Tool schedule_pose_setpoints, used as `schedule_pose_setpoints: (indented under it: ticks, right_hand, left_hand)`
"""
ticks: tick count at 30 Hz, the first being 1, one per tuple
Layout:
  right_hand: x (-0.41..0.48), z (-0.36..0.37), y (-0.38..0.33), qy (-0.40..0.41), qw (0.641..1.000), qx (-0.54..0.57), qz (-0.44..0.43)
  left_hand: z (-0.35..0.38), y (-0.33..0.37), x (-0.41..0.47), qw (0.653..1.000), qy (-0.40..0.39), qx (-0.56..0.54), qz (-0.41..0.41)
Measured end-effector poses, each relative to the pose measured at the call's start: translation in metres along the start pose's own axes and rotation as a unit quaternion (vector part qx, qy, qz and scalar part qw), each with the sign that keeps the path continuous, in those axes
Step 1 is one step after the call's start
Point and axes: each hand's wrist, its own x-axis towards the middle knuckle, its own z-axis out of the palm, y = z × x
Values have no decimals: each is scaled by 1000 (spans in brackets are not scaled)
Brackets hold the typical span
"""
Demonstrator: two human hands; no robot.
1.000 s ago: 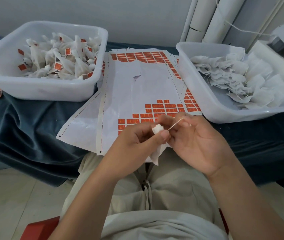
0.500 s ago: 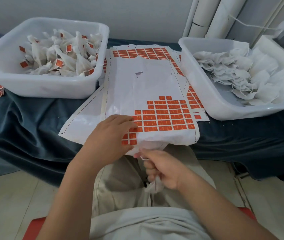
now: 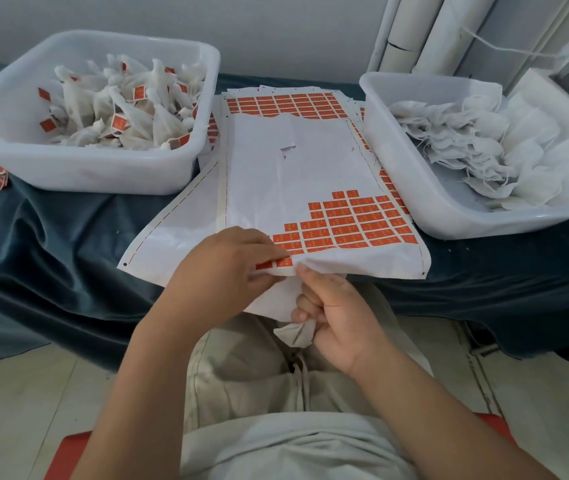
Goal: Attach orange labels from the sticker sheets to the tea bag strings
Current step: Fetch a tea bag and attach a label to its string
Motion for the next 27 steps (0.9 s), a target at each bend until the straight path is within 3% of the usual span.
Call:
schedule_pose_setpoints:
  ticks: [5,10,16,22,27]
  right_hand:
    - [-3,0,-5,9,995,-85,-60]
    - [-7,6,-9,-3,981,-168,-94]
    - [-10,3,-10,28,937,-318,-143]
    - [-10,0,-11,22,918,-364,-153]
    - [-11,7,-10,10,940,-312,-137]
  left_hand:
    - [-6,9,-4,998,6,-60,-23]
    - [-11,17,-1,997,58,-44,-17]
    - [-11,20,-4,999,23,-28,-25]
    - [-11,16,-3,999,-14,-21,-37]
    - [-8,16,-3,995,31,-36,-85]
